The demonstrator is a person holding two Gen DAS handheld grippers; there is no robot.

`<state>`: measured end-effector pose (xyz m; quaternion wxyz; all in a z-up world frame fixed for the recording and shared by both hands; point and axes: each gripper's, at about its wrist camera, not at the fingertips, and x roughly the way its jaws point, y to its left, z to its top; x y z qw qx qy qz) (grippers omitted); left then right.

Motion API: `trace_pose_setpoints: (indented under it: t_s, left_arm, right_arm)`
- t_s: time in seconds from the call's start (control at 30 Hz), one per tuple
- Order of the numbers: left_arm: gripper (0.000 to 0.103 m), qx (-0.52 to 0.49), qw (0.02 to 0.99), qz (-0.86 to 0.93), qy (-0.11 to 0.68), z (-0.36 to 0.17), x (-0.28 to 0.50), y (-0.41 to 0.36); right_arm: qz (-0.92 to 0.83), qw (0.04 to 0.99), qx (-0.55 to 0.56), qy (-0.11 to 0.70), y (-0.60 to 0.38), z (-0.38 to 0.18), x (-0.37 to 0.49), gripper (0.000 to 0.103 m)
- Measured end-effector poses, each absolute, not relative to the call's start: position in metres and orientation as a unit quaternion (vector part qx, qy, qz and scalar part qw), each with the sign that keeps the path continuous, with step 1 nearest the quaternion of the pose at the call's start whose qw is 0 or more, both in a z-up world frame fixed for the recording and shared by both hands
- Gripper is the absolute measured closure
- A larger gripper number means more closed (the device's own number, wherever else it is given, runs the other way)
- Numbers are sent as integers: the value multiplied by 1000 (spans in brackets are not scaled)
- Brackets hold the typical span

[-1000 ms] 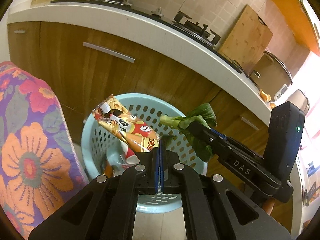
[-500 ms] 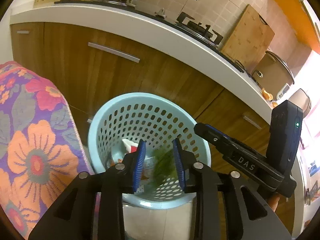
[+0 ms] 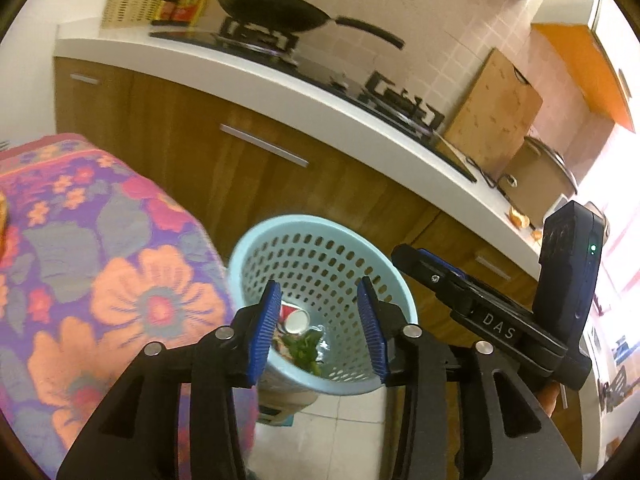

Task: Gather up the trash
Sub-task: 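Carry leaves and snack bag over the blue basket and open both tools, then return both tools to the table toward the orange peels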

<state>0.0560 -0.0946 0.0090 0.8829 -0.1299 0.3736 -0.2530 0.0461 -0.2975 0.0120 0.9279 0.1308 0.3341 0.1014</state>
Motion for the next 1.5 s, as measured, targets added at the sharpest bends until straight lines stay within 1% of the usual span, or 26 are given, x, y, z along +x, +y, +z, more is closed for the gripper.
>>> trace_pose_setpoints:
  t_s: [0.13,0.23,0.53,0.8,0.87,0.97,1.1,1.23,1.3,1.4,1.5]
  left_arm:
    - [63,-135,893,-225,365,16,41,-64]
    - [58,-137,902,-201,357,20,32,-39]
    - [57,-179,918,-119,334,20,8,52]
    - [57,-210,923,-48,319,17,-19,127]
    - [54,-213,925,-28,314,14,-28,144]
    - [54,-214,926,-4,311,10,-39,166]
    - [54,-216,925,8,314,4,-45,189]
    - [49,-226,921,10,318,-4,-40,204]
    - [49,-230,917,4,325,-10,-36,207]
    - [49,-236,911,-7,338,-18,-28,207]
    - [49,-237,907,-14,347,-23,-20,204]
  right_arm:
    - [124,930,117,327,-269,25,44,58]
    - [143,929,105,323,-247,30,43,58]
    - [212,919,38,331,-144,40,52,58]
    - [252,906,-12,339,-70,37,58,58]
    - [260,902,-23,345,-53,34,61,58]
    - [268,896,-30,353,-30,29,68,58]
    - [280,887,-25,367,-2,21,80,58]
    - [295,874,-9,386,24,13,98,58]
    - [302,868,-5,395,38,9,107,57]
    - [297,868,-8,398,54,5,117,48]
    - [276,870,-16,408,64,-3,126,47]
